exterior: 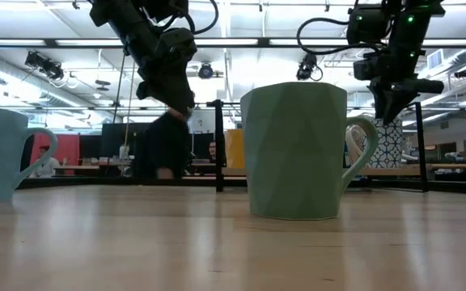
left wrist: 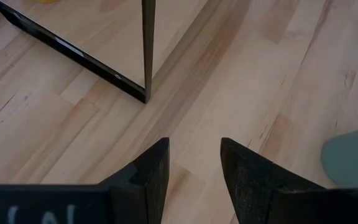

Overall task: Place coffee mugs
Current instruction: Put the blue and white patterned mug on the shelf, then put the blue mug on the shelf

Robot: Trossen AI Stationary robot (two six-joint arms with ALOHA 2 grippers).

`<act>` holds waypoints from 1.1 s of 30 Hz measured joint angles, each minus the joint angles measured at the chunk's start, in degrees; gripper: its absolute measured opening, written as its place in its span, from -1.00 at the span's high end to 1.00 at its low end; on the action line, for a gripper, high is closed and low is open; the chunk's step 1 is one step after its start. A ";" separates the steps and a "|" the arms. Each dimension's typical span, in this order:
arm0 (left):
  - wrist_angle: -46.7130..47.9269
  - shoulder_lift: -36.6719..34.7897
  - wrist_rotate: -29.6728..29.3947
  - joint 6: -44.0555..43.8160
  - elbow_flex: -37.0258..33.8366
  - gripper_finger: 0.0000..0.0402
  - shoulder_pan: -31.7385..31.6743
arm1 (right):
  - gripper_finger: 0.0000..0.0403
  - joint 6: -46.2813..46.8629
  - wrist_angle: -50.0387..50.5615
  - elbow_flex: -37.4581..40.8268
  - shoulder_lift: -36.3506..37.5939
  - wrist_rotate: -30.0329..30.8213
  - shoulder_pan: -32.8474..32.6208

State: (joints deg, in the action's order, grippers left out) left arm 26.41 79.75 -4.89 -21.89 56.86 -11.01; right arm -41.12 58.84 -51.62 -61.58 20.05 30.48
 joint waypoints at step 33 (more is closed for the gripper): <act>1.76 -2.73 5.05 0.00 0.13 0.25 -0.02 | 0.42 14.92 -28.33 -0.05 5.64 -27.27 -16.35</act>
State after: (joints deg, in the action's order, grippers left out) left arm 28.17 77.02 0.16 -21.89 56.99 -11.03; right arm -26.20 30.51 -51.67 -55.94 -7.21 14.13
